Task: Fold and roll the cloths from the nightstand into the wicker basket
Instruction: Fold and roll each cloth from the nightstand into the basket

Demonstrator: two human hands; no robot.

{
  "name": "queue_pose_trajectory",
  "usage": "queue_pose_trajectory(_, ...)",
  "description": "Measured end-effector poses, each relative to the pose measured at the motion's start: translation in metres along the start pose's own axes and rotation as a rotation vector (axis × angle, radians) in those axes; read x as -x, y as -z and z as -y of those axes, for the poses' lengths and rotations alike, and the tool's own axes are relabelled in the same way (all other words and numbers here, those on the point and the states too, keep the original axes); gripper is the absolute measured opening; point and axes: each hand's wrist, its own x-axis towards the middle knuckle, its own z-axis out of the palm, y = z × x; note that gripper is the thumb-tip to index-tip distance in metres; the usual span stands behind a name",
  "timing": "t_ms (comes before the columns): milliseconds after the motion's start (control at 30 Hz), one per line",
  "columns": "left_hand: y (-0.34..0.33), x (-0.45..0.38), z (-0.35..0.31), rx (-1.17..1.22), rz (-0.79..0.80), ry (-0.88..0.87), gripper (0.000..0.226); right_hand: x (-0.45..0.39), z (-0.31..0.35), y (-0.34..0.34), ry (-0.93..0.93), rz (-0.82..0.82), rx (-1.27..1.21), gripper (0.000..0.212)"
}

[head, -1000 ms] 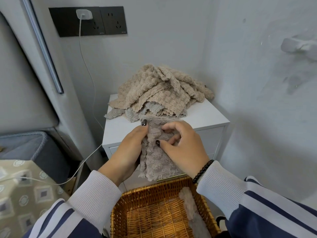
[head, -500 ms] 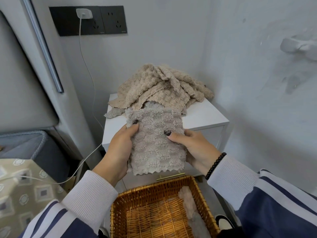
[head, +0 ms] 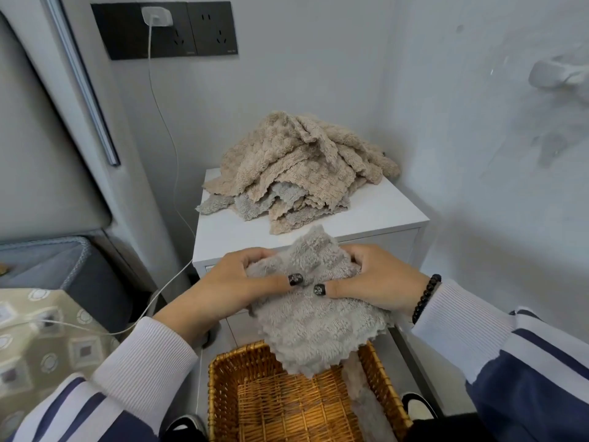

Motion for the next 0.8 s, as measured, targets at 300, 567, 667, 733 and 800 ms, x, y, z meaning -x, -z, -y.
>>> queue_pose_trajectory(300,0.002,0.005,0.013,-0.087,0.267,0.085,0.064,0.003,-0.007,-0.006,0.042,0.027,0.149,0.038)
queue_pose_trajectory(567,0.006,0.005,0.004,0.171,-0.003,0.107,0.029,-0.011,-0.017,0.001,-0.206,-0.330,-0.471,0.029)
queue_pose_trajectory(667,0.005,0.007,0.001,0.346,-0.072,0.108,0.026,-0.013,-0.018,0.000,-0.276,-0.321,-0.701,0.035)
queue_pose_trajectory(733,0.003,0.009,-0.003,0.468,-0.079,0.109,0.026,-0.013,-0.020,-0.004,-0.324,-0.201,-0.835,0.055)
queue_pose_trajectory(800,0.003,0.009,-0.004,0.537,-0.092,0.111,0.028,-0.012,-0.021,-0.012,-0.320,-0.034,-0.956,0.072)
